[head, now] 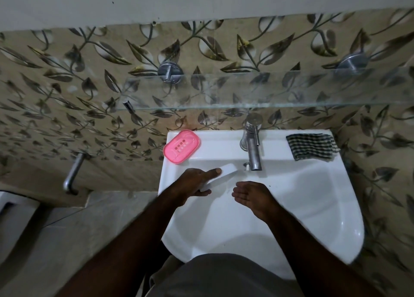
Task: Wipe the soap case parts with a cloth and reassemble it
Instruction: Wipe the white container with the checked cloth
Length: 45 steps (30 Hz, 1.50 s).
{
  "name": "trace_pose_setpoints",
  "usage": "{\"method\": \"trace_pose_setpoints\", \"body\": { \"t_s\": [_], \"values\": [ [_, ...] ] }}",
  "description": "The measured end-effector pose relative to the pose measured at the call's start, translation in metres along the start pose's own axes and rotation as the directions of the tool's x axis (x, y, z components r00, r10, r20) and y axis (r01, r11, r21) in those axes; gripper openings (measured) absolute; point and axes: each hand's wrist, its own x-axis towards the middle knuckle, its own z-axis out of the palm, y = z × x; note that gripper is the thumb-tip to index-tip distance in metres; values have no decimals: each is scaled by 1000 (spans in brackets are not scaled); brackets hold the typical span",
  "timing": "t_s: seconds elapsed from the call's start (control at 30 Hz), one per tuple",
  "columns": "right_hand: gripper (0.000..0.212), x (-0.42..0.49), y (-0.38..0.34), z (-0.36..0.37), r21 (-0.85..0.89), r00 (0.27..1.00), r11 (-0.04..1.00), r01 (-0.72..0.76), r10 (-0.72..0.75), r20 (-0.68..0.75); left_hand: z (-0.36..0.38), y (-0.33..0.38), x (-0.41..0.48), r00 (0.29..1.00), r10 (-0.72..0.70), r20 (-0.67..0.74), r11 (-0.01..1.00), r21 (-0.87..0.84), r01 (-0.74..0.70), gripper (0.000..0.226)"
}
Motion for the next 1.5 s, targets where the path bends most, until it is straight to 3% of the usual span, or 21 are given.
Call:
{"method": "trace_pose_setpoints", "body": {
  "t_s": [0.2, 0.37, 0.5, 0.67, 0.73, 0.9, 0.97, 1.07, 1.1, 1.23, 1.43, 1.5],
  "values": [
    [15, 6, -1, 2, -3, 999, 1000, 2, -2, -46, 3, 3, -1, 996, 25, 83, 987, 155, -37, 56],
    [22, 5, -1, 8, -42, 999, 999, 6, -8, -38, 4, 8, -4, 996, 21, 84, 958, 285, -44, 70],
    [23, 1, -1, 10, -86, 999, 995, 41, -41, -2, 4, 8, -6, 996, 82, 28, 904, 419, -86, 82],
    [5, -12, -11, 11, -175, 994, 980, 90, -99, -41, 7, 9, -9, 983, 181, -31, 875, 461, -146, 81],
    [10, -16, -14, 12, -230, 990, 967, 108, -127, -69, 9, 8, -11, 975, 214, -57, 867, 470, -163, 84],
    [21, -25, -24, 18, -63, 994, 993, 95, -98, -43, 11, 6, -15, 951, 297, -84, 798, 568, -200, 92],
    [25, -29, -28, 23, -38, 996, 995, 88, -89, -23, 10, 5, -15, 946, 315, -70, 770, 602, -212, 88],
    [24, -35, -32, 28, -86, 995, 991, 104, -103, 6, 9, 1, -13, 935, 351, -44, 726, 644, -242, 49],
    [23, -36, -33, 29, -104, 993, 988, 115, -114, 17, 9, 1, -13, 930, 367, -32, 702, 665, -254, 45],
    [20, -40, -37, 33, -134, 981, 972, 193, -190, 41, 14, 1, -18, 916, 401, 5, 575, 777, -256, 69],
    [22, -43, -29, 31, -272, 979, 941, 202, -194, 57, 20, 0, -20, 910, 415, -10, 519, 824, -227, 80],
    [21, -44, -27, 29, -277, 979, 939, 204, -199, 46, 20, -2, -19, 907, 418, -45, 559, 800, -218, 82]
  ]
}}
